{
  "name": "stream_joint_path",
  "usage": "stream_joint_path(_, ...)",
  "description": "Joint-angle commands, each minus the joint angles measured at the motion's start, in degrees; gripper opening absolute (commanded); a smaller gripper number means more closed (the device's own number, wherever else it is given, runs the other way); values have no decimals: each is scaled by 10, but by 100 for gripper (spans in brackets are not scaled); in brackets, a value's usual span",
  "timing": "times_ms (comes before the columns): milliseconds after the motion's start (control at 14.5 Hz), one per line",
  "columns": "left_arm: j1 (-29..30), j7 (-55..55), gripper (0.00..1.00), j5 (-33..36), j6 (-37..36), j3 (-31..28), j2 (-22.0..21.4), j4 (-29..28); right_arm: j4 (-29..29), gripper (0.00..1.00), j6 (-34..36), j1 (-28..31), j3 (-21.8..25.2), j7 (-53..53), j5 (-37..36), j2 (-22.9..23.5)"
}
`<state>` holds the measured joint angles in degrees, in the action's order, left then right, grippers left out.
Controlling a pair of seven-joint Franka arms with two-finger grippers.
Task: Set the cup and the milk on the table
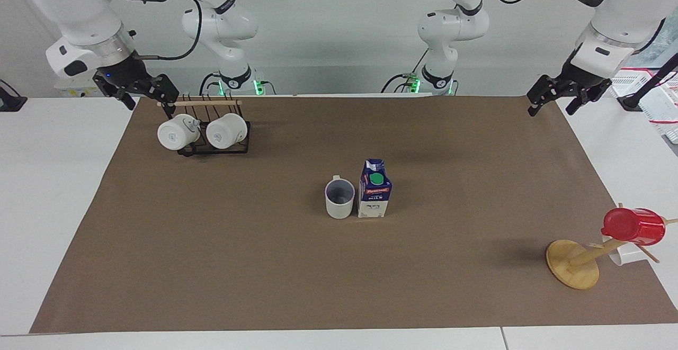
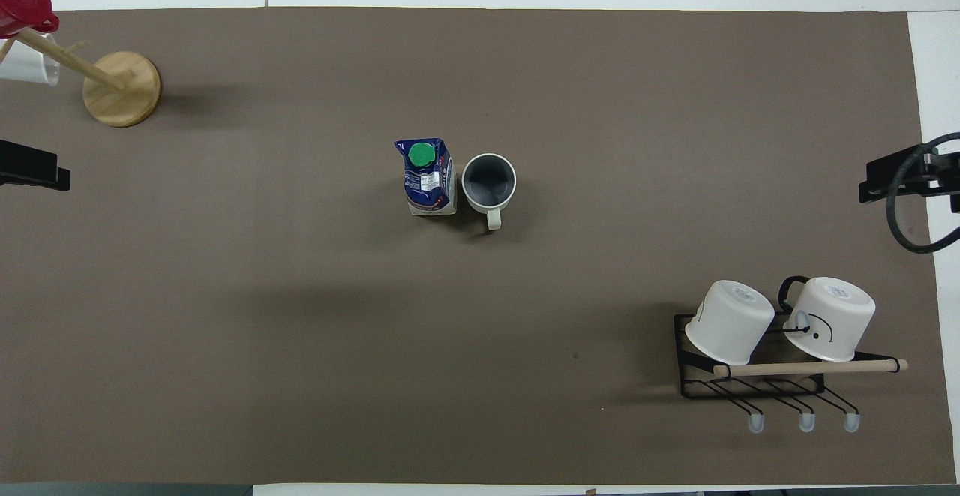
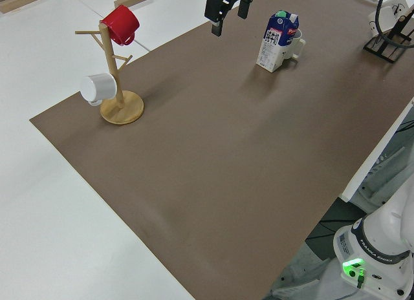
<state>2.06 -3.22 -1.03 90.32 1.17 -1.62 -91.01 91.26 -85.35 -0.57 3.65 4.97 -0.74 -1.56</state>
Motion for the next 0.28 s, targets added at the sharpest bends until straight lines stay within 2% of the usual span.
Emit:
stream_joint_path(0, 5, -11, 100, -6, -1, 1, -17, -18, -6, 100, -3, 2, -2, -14, -5, 2)
stream_joint_path(207, 5, -11, 100, -6, 0, 1, -17, -18, -5, 100, -4, 2, -2, -10, -6, 2)
